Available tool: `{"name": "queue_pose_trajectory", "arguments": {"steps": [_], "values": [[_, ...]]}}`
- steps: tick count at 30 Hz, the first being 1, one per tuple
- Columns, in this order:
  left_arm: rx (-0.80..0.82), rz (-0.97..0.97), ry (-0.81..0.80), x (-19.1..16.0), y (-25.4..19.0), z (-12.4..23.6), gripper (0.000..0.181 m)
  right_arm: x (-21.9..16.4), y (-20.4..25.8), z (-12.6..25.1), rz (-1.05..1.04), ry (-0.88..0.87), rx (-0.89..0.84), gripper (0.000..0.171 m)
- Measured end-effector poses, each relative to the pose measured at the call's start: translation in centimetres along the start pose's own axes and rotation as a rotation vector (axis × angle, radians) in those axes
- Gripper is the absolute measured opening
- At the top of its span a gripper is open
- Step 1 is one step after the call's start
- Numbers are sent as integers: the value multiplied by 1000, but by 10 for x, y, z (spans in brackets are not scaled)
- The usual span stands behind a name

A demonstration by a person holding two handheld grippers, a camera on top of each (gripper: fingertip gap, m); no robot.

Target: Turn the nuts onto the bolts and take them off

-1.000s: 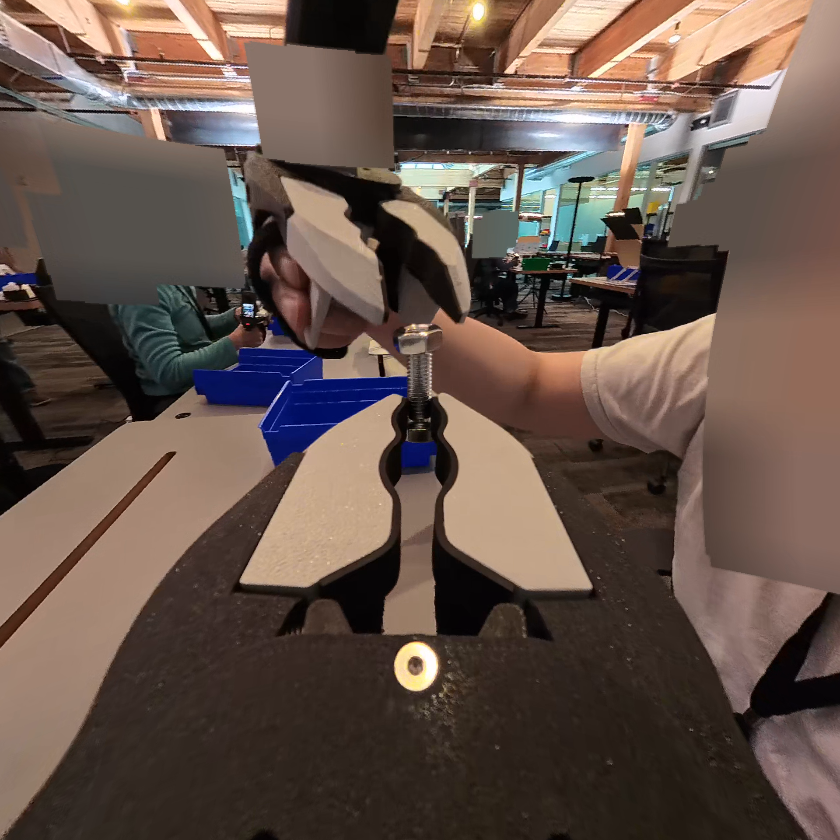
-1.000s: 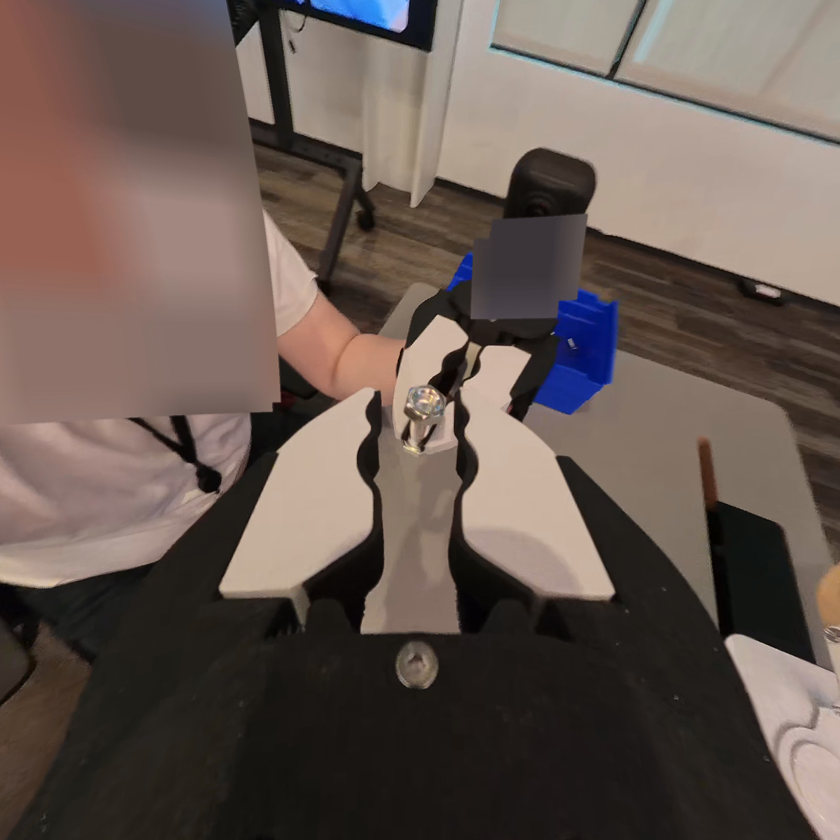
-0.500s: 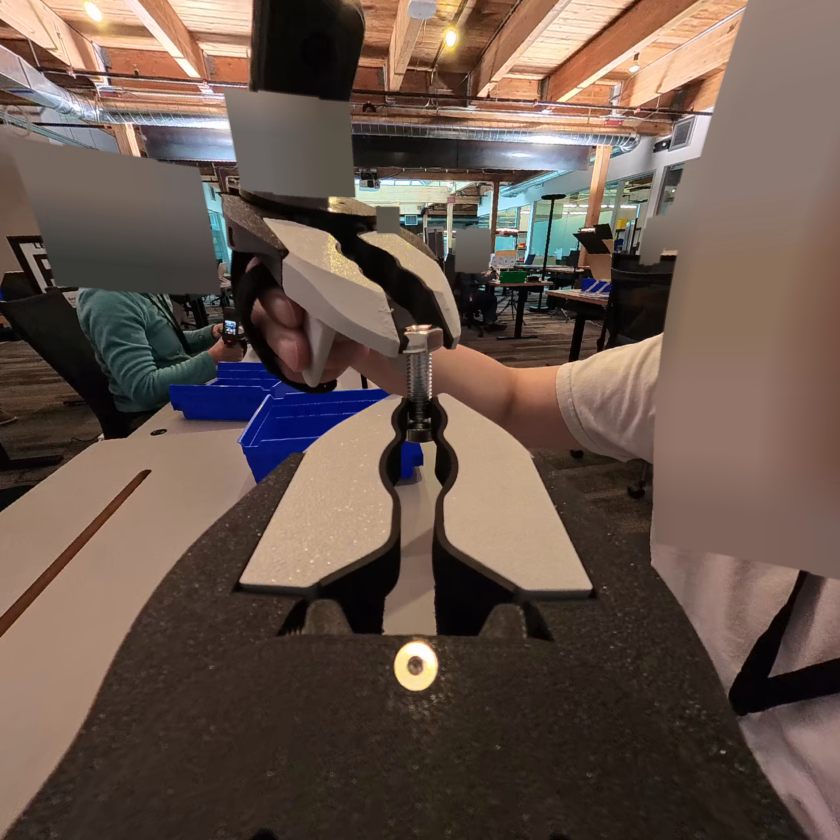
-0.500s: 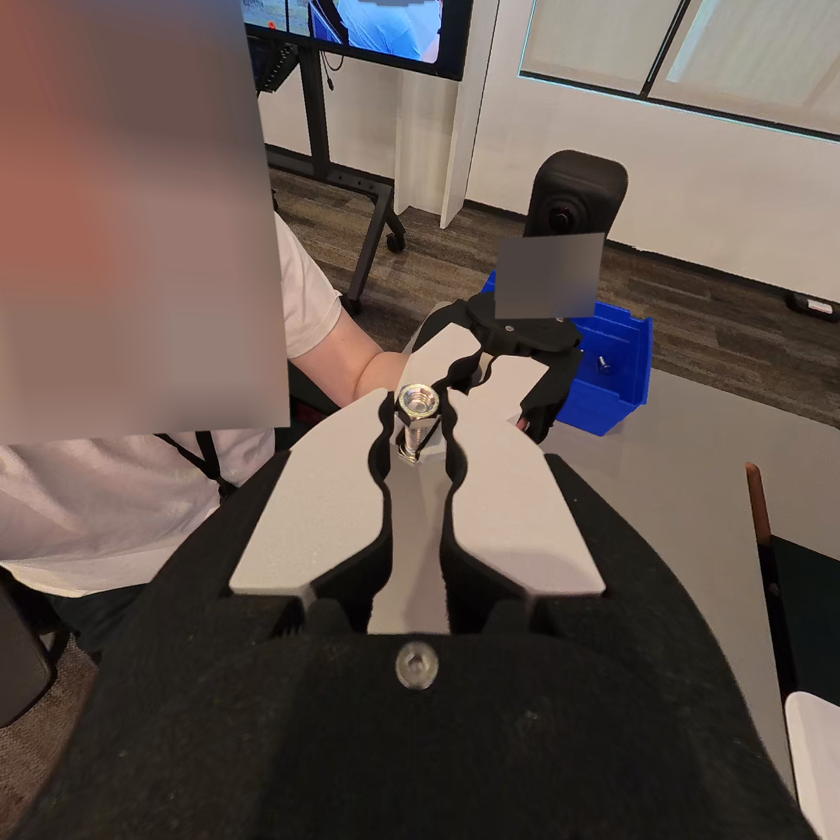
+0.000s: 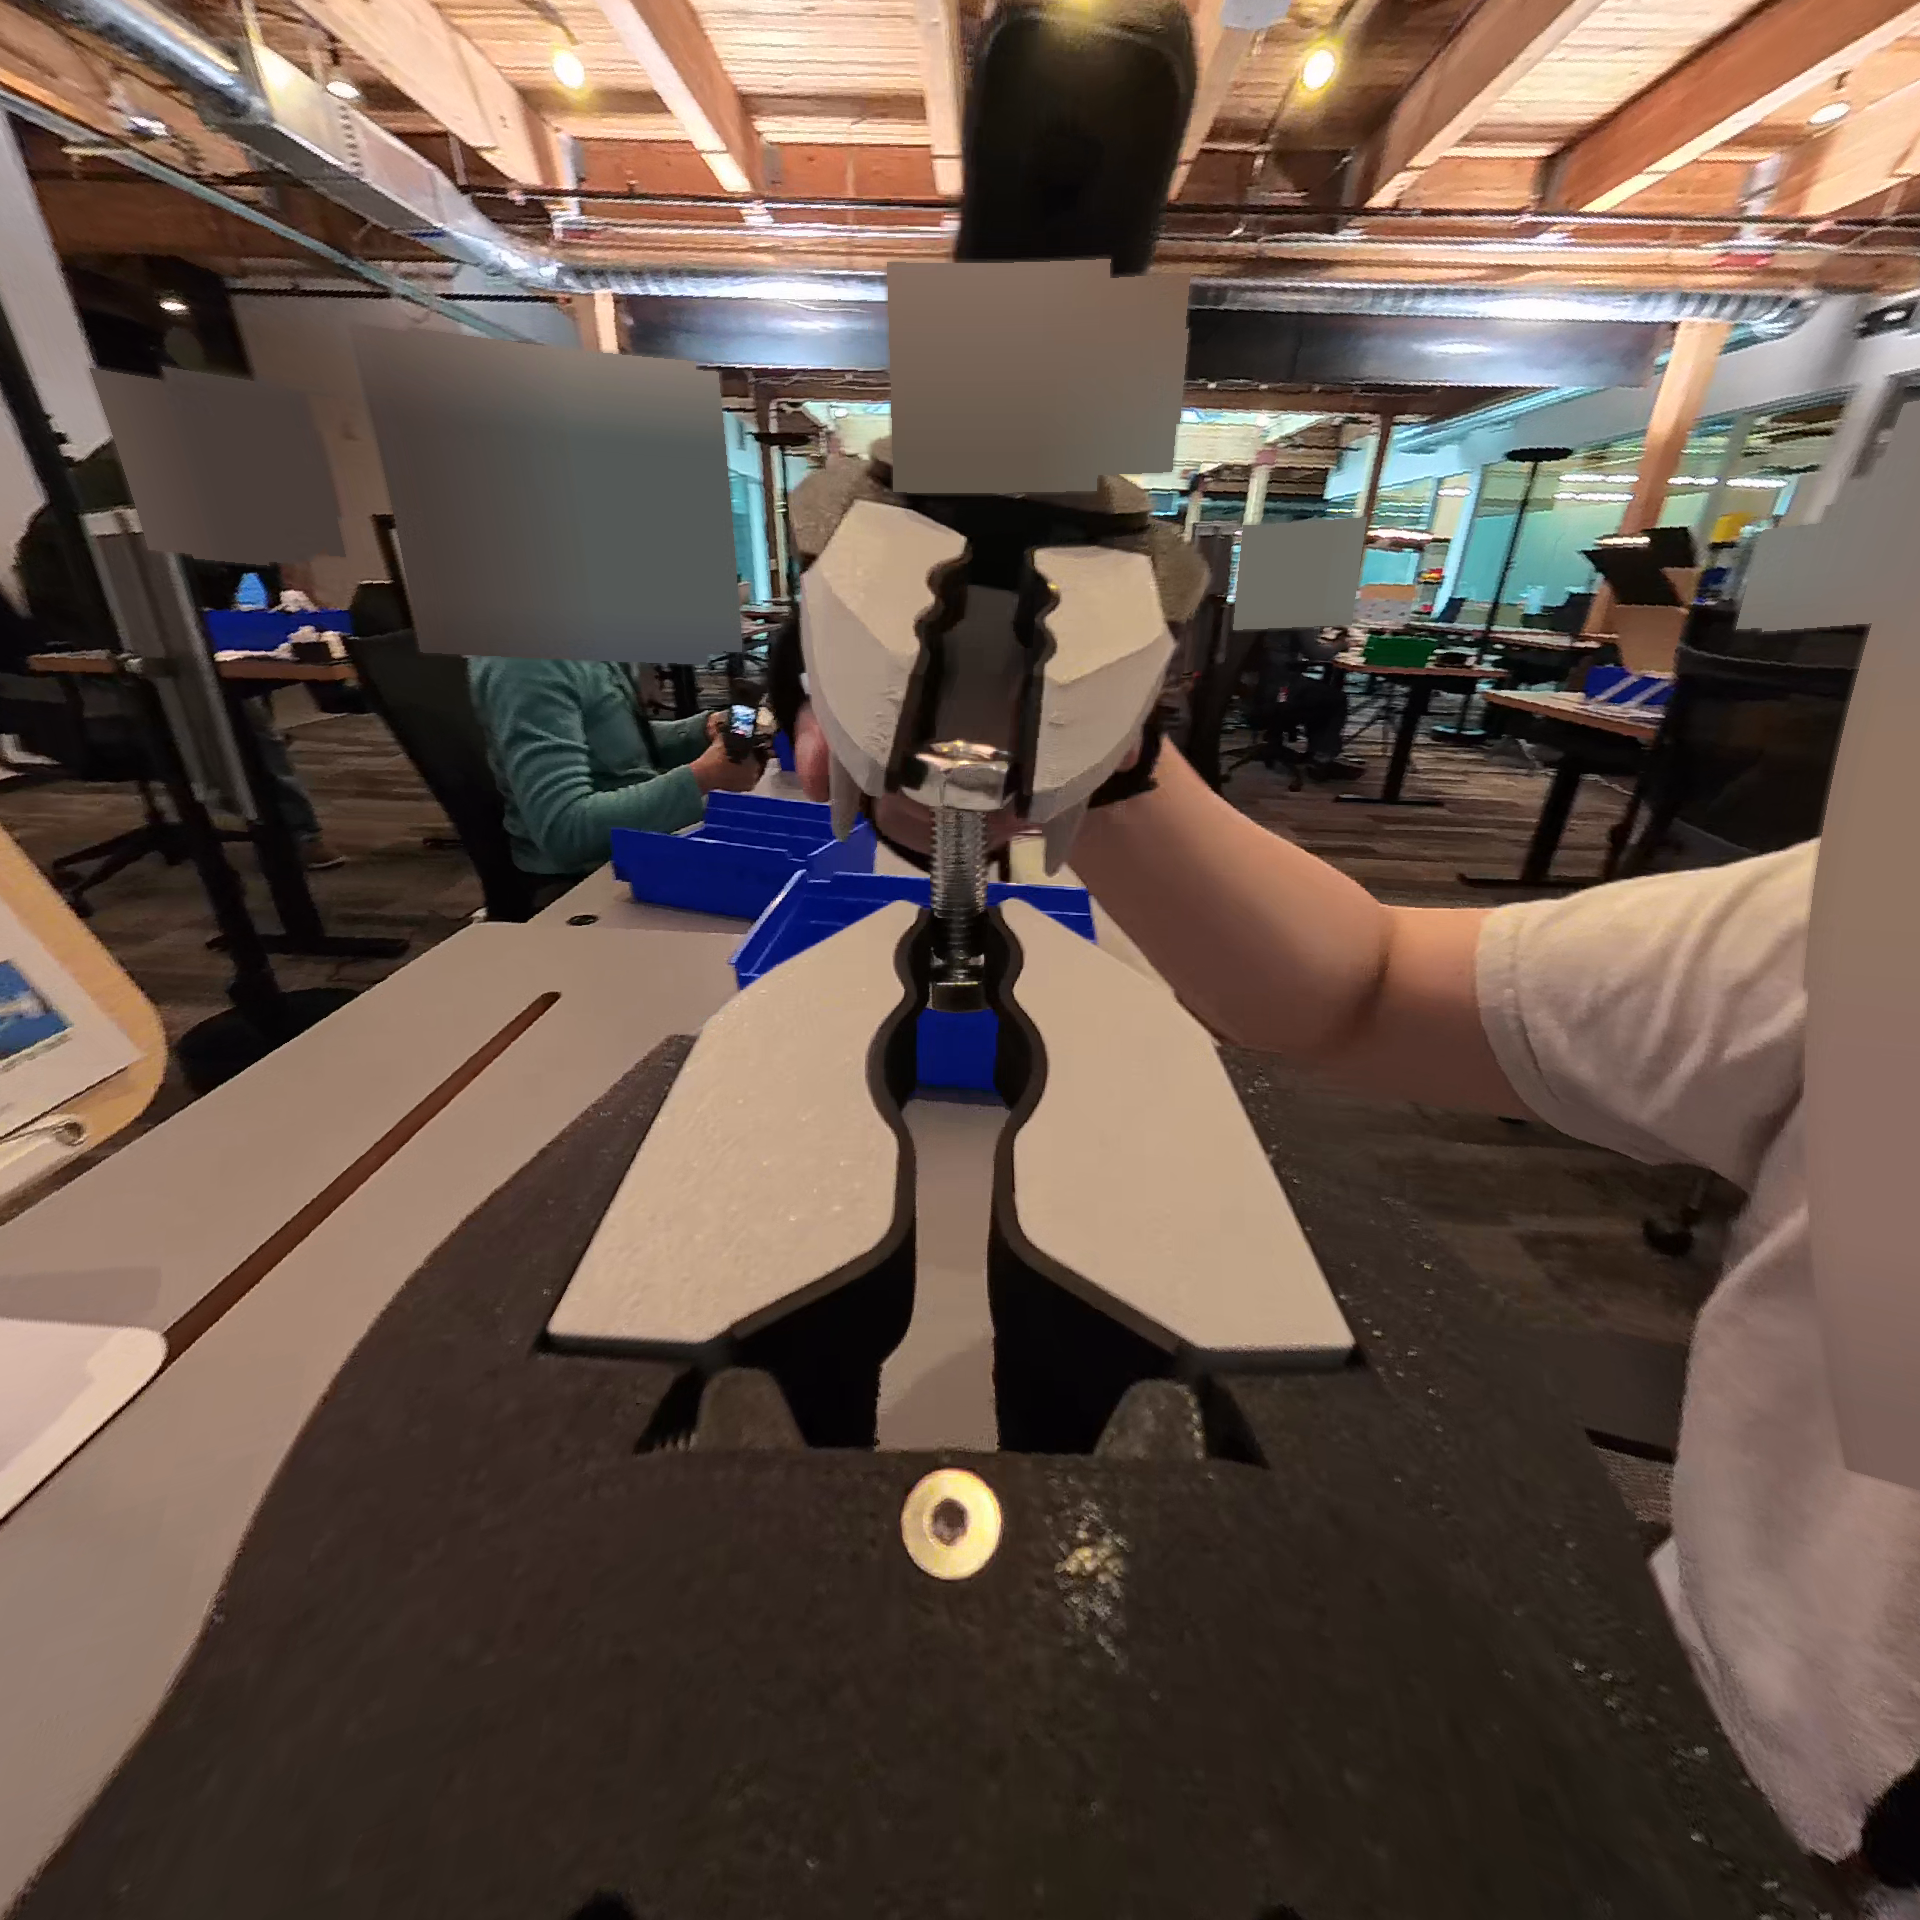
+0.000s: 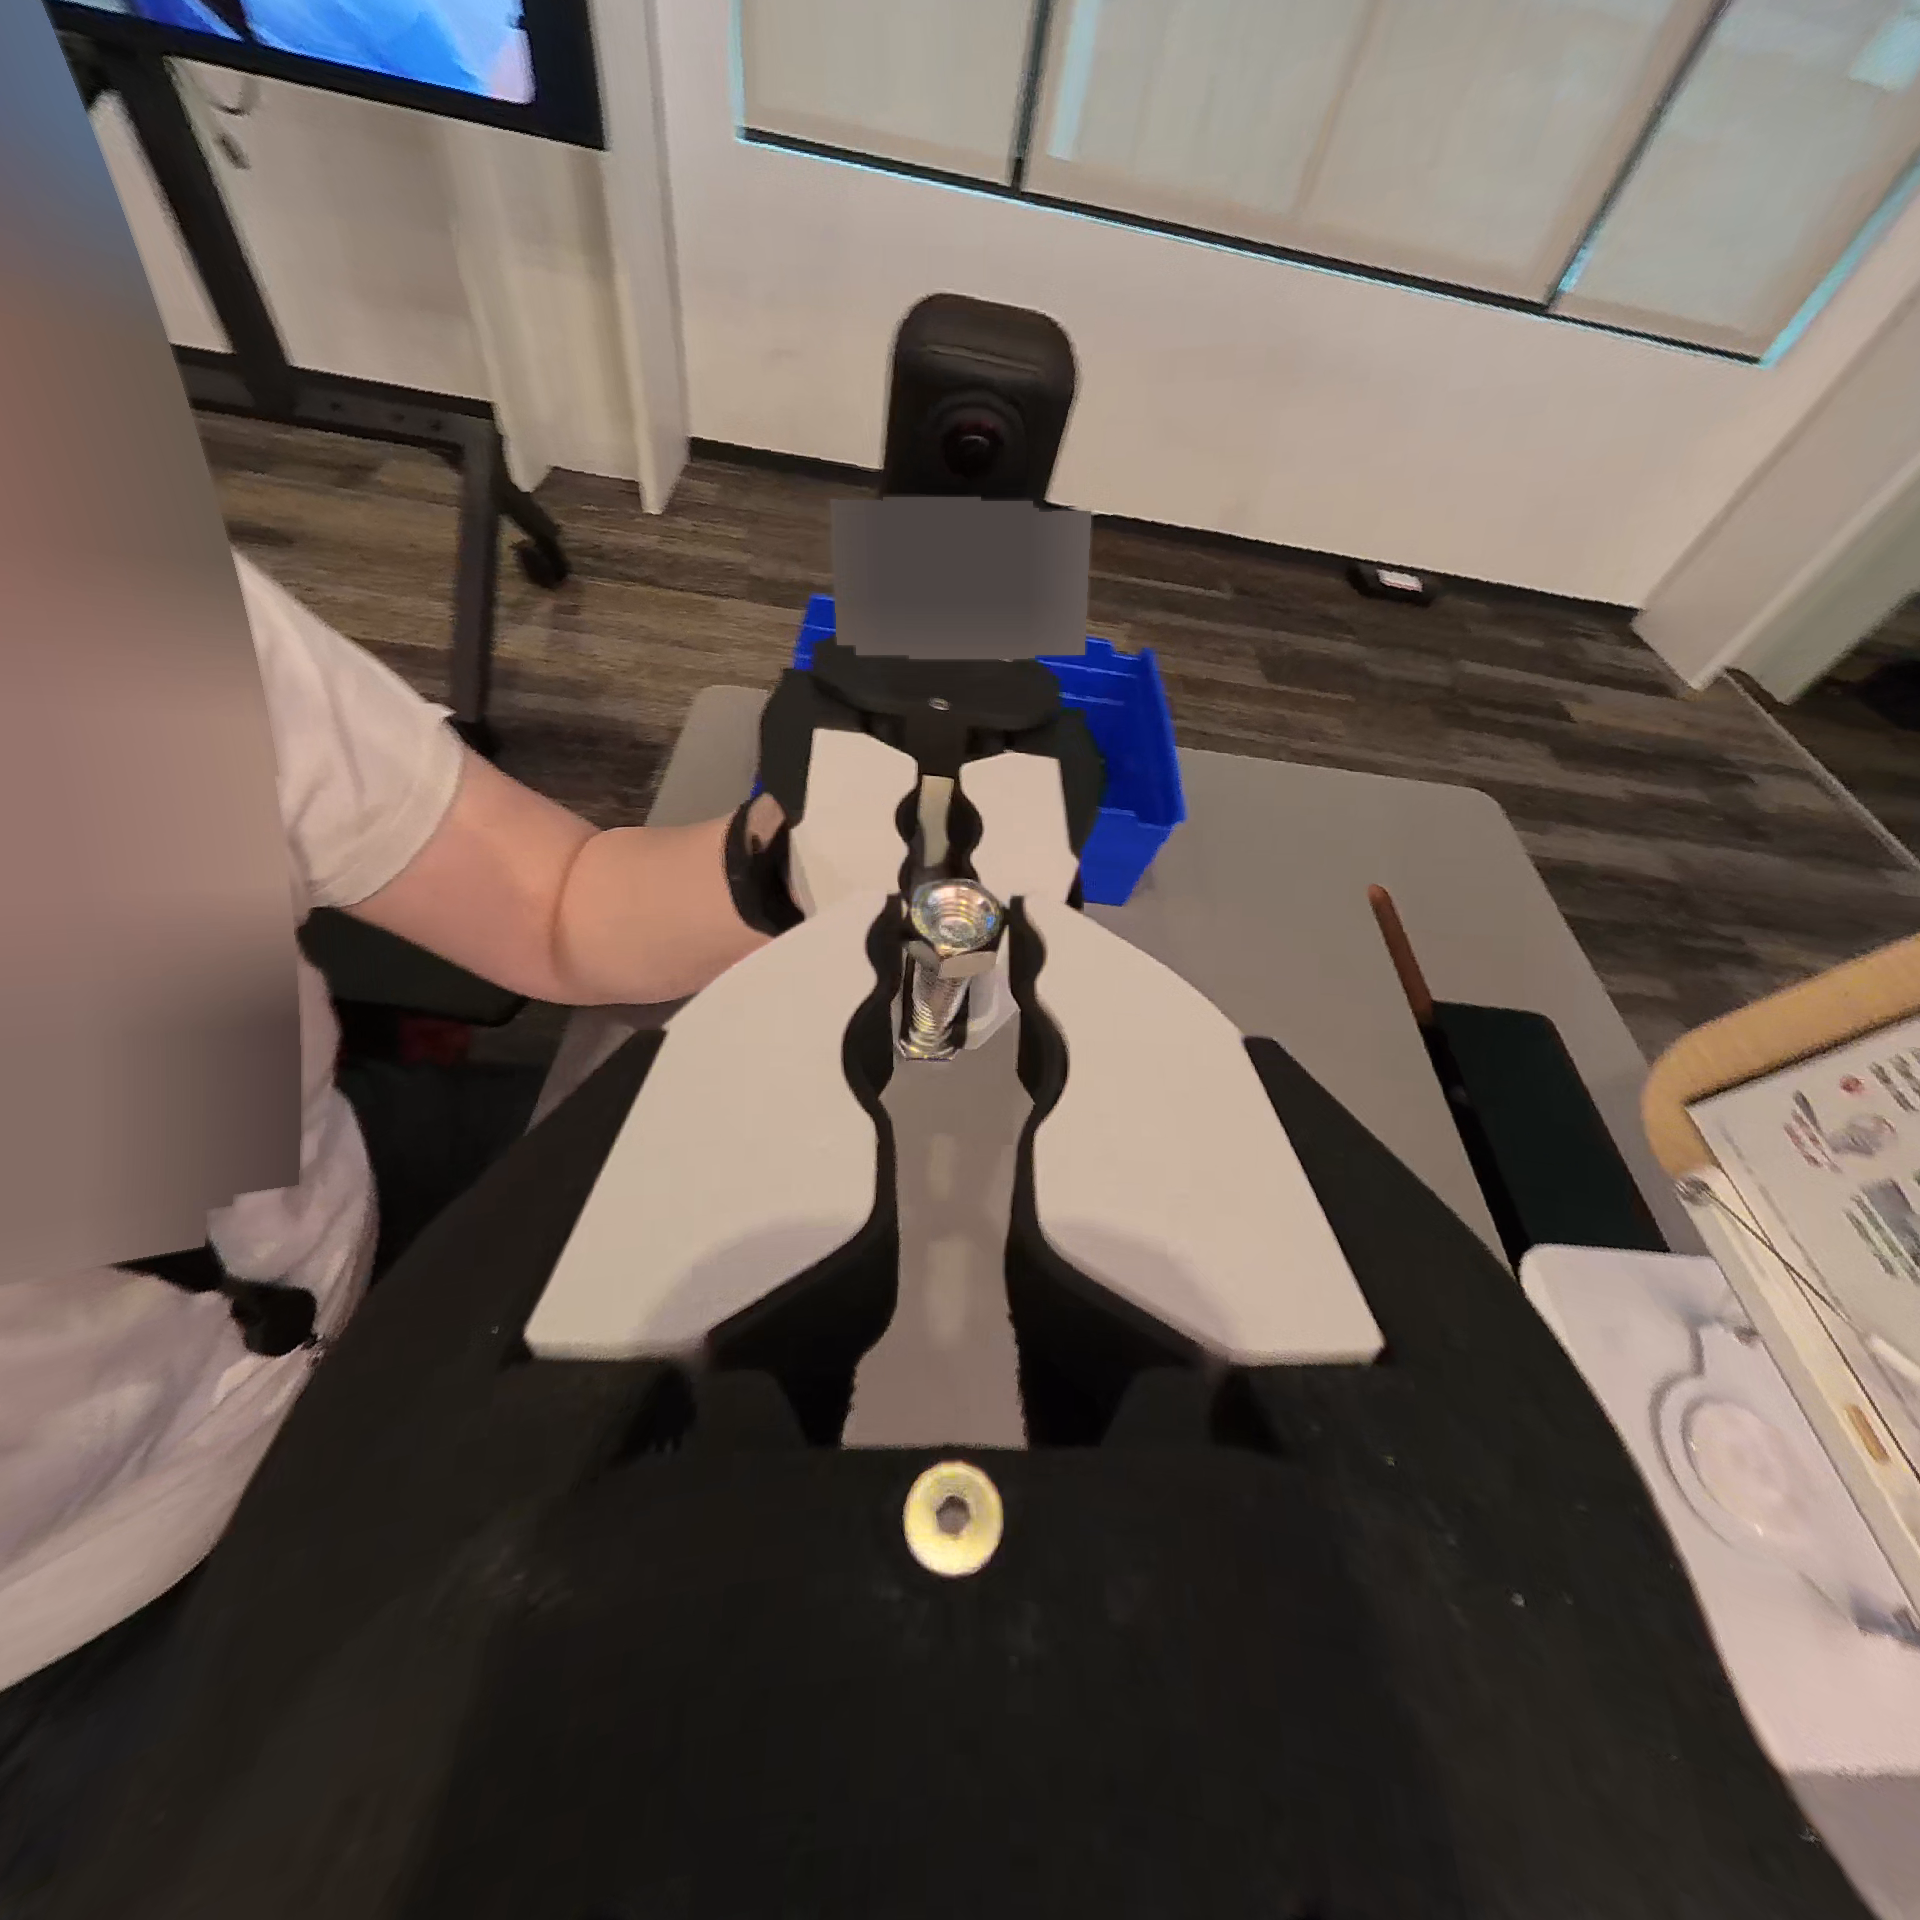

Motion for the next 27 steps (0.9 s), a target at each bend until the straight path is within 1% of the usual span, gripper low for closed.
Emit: {"name": "queue_pose_trajectory", "arguments": {"steps": [6, 10, 13, 15, 18, 22, 27], "values": [[71, 8, -12, 2, 9, 2, 9, -2, -10, -1, -113, -13, -122, 18], [118, -6, -5, 1, 13, 2, 9, -3, -14, -2, -100, -23, -176, 18], [104, -13, 6, 1, 11, 2, 9, -2, -12, -2, -83, -43, -179, 19], [66, -14, 12, 0, 6, 2, 9, 0, -12, 1, -34, -59, -181, 31], [28, -16, 7, 1, 1, 2, 9, 5, -6, 11, 41, -105, -144, 33], [12, -48, 28, -1, -4, 0, 9, 10, 5, 18, 22, -177, -51, 34], [8, -59, 33, -3, -7, -3, 9, 3, 12, 13, 92, -130, -60, 33]]}}
Point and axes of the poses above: each gripper's, where its closed fingertips meet, z back along the fingers, x out of its top, y = z × x across the jaws, the point moved 1 cm from there along z, back along the fingers, and after that the axes turned 4 degrees about z, right-handed, at the moved point
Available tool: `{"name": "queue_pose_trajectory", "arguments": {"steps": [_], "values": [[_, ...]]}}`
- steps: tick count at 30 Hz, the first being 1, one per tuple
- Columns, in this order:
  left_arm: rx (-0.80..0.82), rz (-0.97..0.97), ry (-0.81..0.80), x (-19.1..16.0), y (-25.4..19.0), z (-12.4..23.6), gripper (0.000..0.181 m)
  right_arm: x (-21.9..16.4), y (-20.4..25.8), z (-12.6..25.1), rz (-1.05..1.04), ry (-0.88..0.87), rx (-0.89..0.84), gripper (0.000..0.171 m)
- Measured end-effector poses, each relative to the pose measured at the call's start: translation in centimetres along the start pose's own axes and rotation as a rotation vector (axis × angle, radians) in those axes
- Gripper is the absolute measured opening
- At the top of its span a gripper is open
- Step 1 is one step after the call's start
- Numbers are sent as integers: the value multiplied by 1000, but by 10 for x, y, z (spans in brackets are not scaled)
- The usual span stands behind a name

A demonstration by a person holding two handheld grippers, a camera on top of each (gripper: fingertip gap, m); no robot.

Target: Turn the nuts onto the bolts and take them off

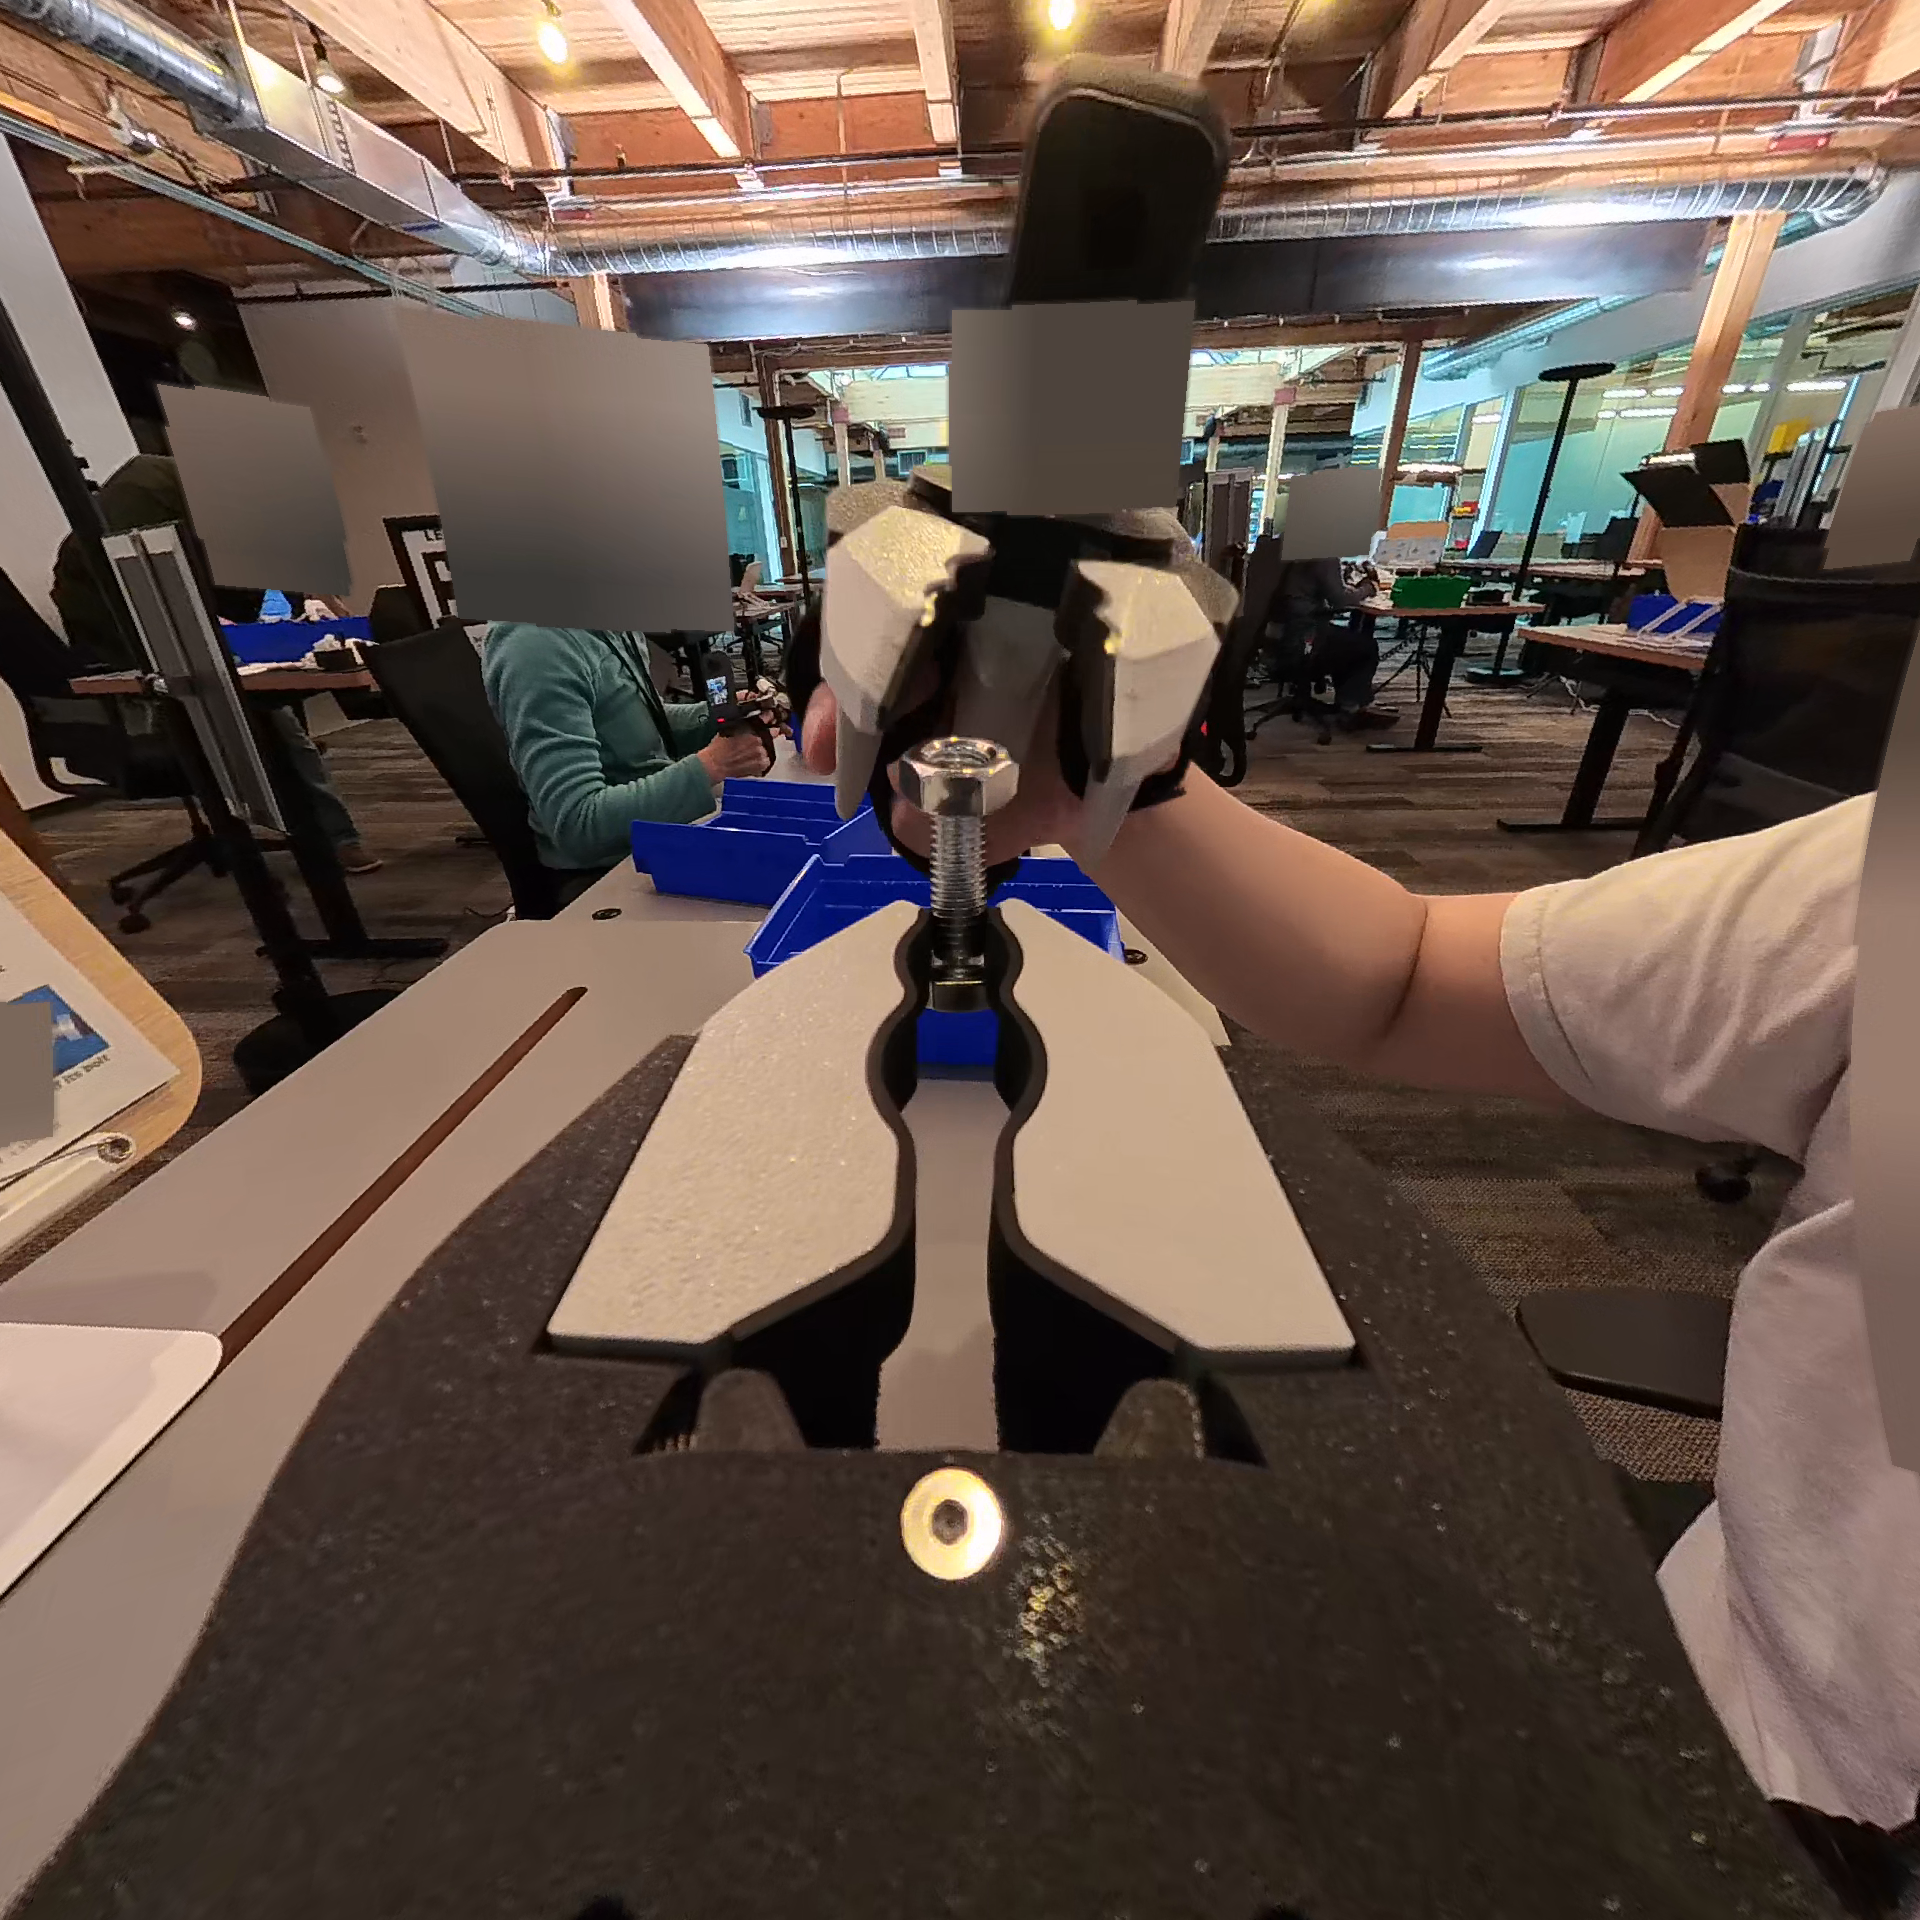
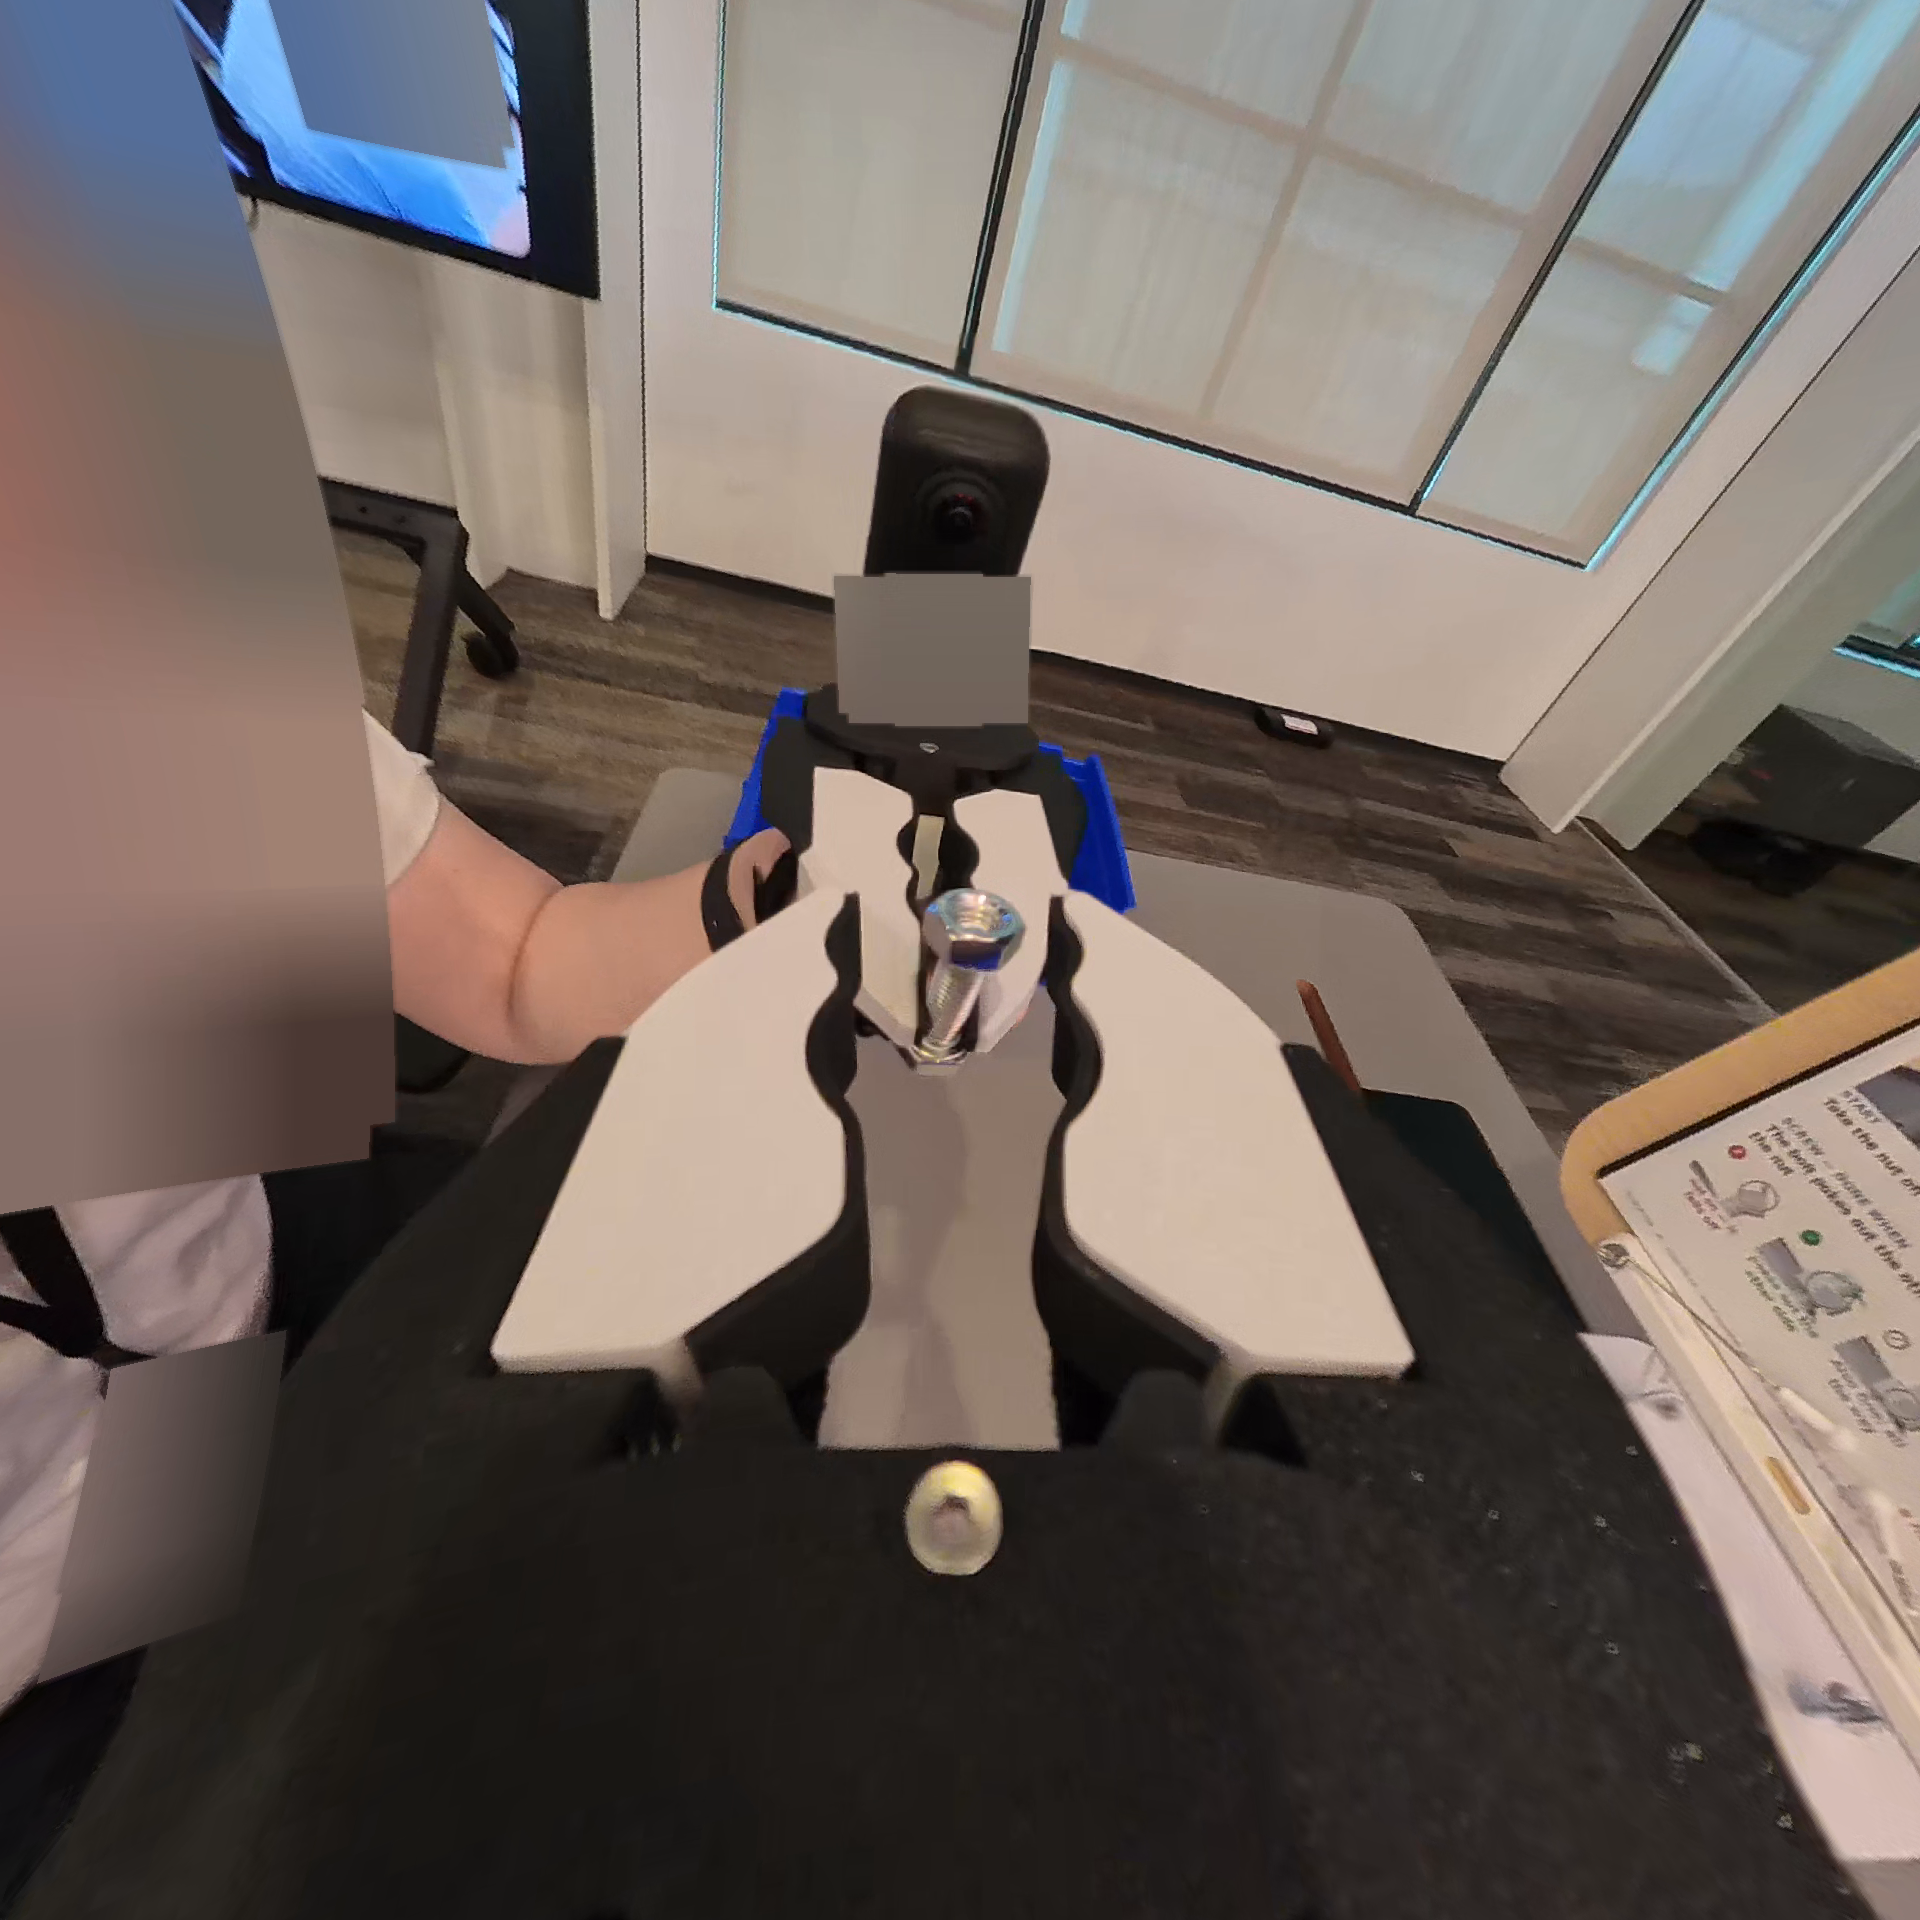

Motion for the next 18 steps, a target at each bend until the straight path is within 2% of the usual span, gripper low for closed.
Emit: {"name": "queue_pose_trajectory", "arguments": {"steps": [6, 15, 18], "values": [[4, -6, -4, 1, 0, 1, 9, -3, 3, -3, 52, 36, -40, 33], [3, 8, -12, 2, 1, 1, 9, 2, -4, 3, 38, -1, -89, 28], [-20, 98, -49, 4, 3, 0, 9, -8, -11, -2, 73, 62, -161, 26]]}}
Point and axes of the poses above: each gripper's, where its closed fingertips meet, z back along the fingers, x out of its top, y = z × x across the jaws, the point moved 1 cm from there along z, back along the fingers, and after that the axes turned 4 degrees about z, right-handed, at the moved point
